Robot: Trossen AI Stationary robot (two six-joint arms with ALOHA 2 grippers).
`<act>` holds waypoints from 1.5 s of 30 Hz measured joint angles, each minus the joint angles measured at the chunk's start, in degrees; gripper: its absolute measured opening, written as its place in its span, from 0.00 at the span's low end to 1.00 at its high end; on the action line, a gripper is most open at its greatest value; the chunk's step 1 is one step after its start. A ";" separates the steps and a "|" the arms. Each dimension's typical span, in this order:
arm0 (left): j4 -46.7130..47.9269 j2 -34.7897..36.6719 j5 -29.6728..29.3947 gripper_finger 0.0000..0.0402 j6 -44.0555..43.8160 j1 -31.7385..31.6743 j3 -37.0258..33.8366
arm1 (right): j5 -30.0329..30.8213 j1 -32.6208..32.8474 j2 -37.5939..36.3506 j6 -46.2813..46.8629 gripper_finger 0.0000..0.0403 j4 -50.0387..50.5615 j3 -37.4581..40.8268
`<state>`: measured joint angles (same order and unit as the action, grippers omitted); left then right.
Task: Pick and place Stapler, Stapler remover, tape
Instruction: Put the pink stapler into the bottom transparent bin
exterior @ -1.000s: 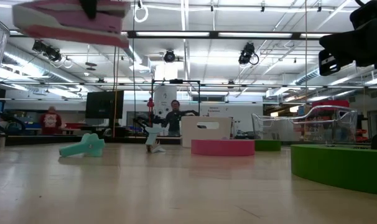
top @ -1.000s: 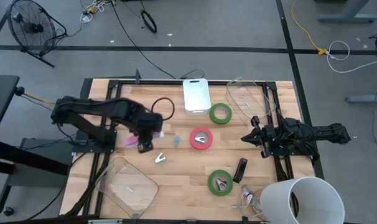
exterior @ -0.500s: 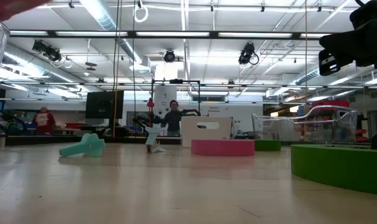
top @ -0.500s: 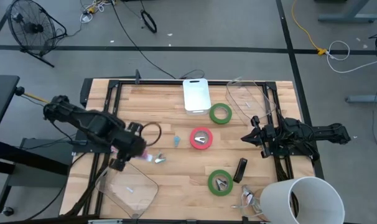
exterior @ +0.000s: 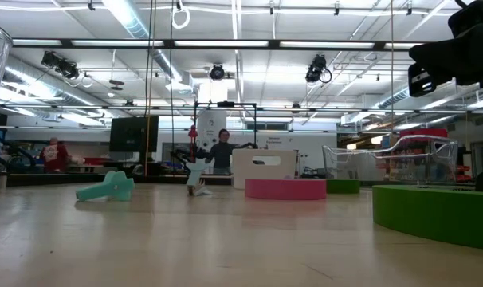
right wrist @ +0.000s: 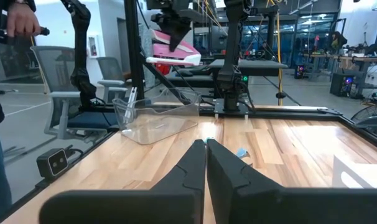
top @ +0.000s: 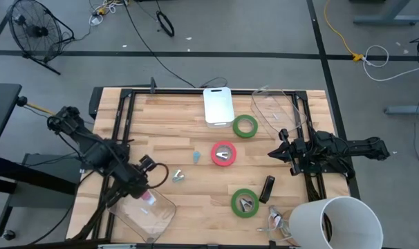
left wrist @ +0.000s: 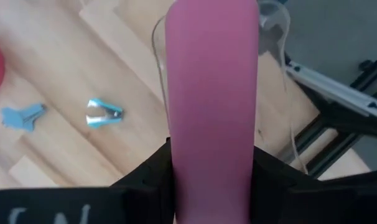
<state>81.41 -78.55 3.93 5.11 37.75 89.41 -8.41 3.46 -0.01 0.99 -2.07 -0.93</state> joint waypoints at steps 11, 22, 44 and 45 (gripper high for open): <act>-13.93 -1.32 1.48 0.35 -2.87 4.14 -6.87 | 0.00 0.00 0.00 0.00 0.05 0.00 0.00; -22.61 -1.32 1.23 0.35 -10.23 7.53 -13.96 | -0.02 0.00 0.00 -0.01 0.05 0.00 0.02; -27.97 -1.32 -2.26 0.35 -16.53 15.36 -25.53 | -0.02 0.00 0.00 0.00 0.05 0.01 0.02; -29.10 -1.32 -2.22 0.35 -16.53 15.48 -26.42 | -0.02 0.00 0.00 0.00 0.05 0.00 0.02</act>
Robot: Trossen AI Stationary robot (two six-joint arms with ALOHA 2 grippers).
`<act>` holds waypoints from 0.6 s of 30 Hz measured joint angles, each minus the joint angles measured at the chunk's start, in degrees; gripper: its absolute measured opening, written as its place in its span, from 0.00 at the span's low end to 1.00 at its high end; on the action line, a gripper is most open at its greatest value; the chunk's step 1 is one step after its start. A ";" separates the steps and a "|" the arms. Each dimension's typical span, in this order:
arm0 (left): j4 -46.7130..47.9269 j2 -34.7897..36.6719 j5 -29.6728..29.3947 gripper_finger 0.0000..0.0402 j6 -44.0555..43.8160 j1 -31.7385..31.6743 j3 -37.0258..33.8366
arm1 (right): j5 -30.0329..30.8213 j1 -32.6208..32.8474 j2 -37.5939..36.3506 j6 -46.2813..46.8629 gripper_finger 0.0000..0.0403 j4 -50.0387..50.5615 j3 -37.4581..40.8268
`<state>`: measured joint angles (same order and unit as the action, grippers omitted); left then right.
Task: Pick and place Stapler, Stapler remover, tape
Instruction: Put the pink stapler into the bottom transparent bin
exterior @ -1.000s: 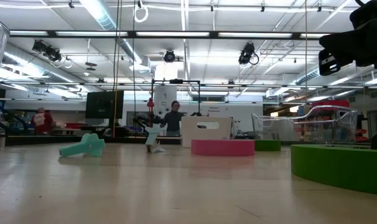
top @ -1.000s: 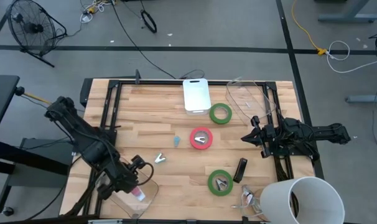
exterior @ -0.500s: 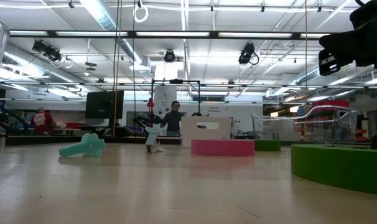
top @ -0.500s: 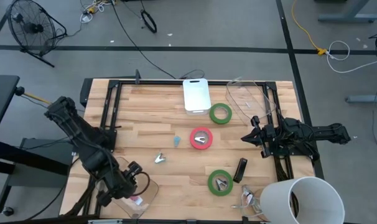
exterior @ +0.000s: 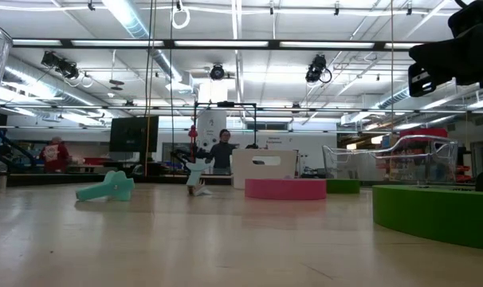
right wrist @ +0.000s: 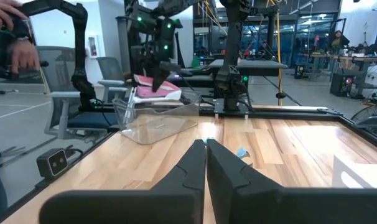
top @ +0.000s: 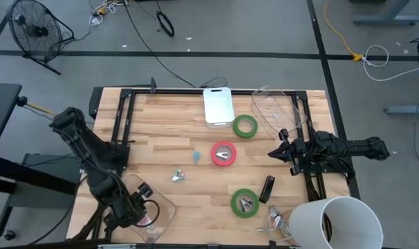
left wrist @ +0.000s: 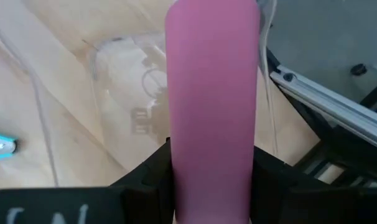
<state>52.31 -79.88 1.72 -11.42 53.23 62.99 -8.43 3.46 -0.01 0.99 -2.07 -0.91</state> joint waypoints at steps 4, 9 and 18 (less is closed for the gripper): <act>-3.06 0.00 -0.01 0.36 -0.86 0.35 -3.69 | 0.02 0.00 0.00 0.00 0.05 0.02 -0.02; -8.03 0.00 0.08 0.36 -3.01 0.54 -7.26 | 0.01 0.00 0.00 0.00 0.05 0.02 -0.01; -15.08 0.00 0.03 0.36 -3.06 1.32 -12.81 | 0.00 0.00 0.00 -0.01 0.05 0.02 -0.02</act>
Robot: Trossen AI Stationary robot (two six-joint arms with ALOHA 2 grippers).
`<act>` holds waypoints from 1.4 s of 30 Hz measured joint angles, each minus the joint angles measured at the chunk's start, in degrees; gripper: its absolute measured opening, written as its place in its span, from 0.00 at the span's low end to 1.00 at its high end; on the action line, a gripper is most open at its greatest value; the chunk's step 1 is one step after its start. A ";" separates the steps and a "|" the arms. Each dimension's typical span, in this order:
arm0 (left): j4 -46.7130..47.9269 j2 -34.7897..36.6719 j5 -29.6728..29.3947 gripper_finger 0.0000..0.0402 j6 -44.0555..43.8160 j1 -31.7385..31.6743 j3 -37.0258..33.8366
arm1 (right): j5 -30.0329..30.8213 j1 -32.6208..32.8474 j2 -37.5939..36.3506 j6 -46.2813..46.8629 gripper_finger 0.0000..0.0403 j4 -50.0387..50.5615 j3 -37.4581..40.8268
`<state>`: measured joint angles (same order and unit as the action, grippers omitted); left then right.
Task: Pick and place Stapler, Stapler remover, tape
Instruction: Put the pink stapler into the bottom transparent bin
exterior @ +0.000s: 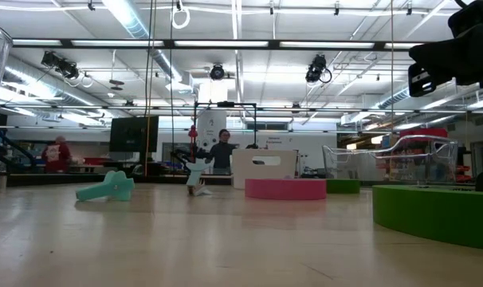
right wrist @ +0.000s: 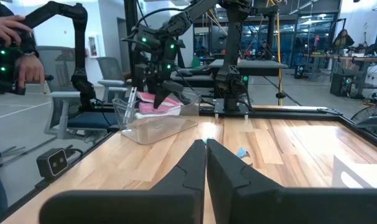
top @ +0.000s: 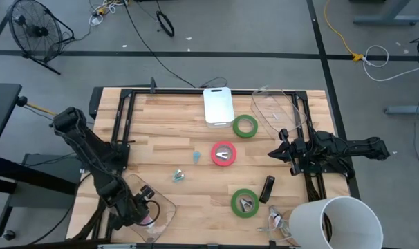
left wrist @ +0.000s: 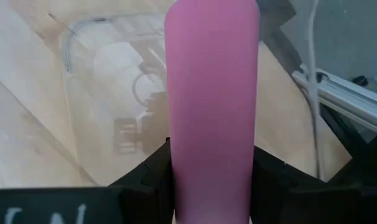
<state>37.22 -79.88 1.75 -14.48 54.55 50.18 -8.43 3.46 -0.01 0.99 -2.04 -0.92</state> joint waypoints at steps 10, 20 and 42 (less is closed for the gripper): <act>-6.88 0.02 2.96 0.37 -1.82 1.03 -2.76 | 0.01 0.00 0.00 0.01 0.05 0.00 0.01; -6.68 0.02 2.60 0.37 -1.84 1.03 -3.07 | 0.02 0.00 0.00 0.01 0.05 0.00 0.01; -8.97 0.02 4.51 0.59 -3.39 1.05 -0.42 | 0.01 0.00 0.00 0.01 0.05 0.00 0.01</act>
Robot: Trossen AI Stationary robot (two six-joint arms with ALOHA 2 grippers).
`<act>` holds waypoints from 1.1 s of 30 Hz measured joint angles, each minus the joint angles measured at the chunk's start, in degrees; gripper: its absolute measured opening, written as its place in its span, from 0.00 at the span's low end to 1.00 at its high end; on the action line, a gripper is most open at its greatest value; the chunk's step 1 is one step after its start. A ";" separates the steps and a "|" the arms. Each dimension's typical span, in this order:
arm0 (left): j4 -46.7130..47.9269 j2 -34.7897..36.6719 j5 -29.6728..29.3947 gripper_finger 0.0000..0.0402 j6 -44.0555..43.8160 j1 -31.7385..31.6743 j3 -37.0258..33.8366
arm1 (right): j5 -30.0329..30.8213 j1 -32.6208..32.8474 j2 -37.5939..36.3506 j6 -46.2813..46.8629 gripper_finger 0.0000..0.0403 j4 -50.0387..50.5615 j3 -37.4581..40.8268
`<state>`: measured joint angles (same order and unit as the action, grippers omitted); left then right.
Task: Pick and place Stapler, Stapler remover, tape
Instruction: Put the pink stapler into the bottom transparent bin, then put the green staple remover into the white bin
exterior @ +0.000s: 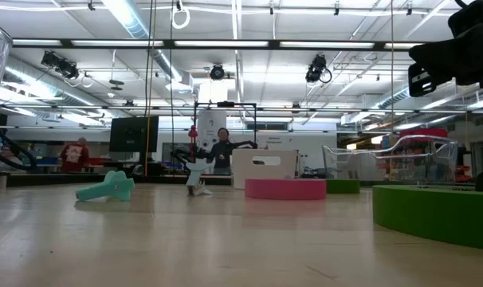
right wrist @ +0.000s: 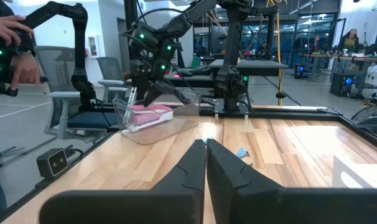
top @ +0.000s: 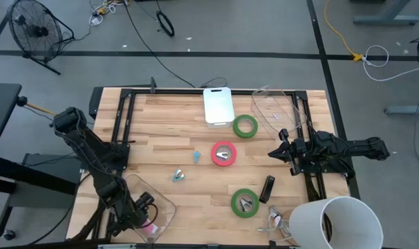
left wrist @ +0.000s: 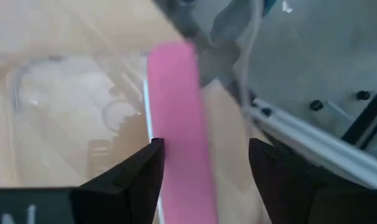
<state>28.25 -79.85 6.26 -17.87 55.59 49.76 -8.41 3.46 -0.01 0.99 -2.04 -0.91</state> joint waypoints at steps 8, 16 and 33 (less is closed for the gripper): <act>9.12 0.00 0.03 0.59 0.86 -0.08 9.33 | 0.00 0.00 0.00 0.00 0.05 0.00 -0.01; 26.00 0.09 -0.01 0.58 4.06 -2.34 17.53 | -0.01 0.00 0.00 0.00 0.05 0.00 0.00; 37.17 3.66 -3.03 0.54 13.25 -16.51 22.44 | -0.01 0.00 0.00 0.00 0.05 0.00 0.01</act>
<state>65.42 -76.19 3.23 -4.62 39.08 72.20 -8.43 3.46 -0.01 0.99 -2.04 -0.91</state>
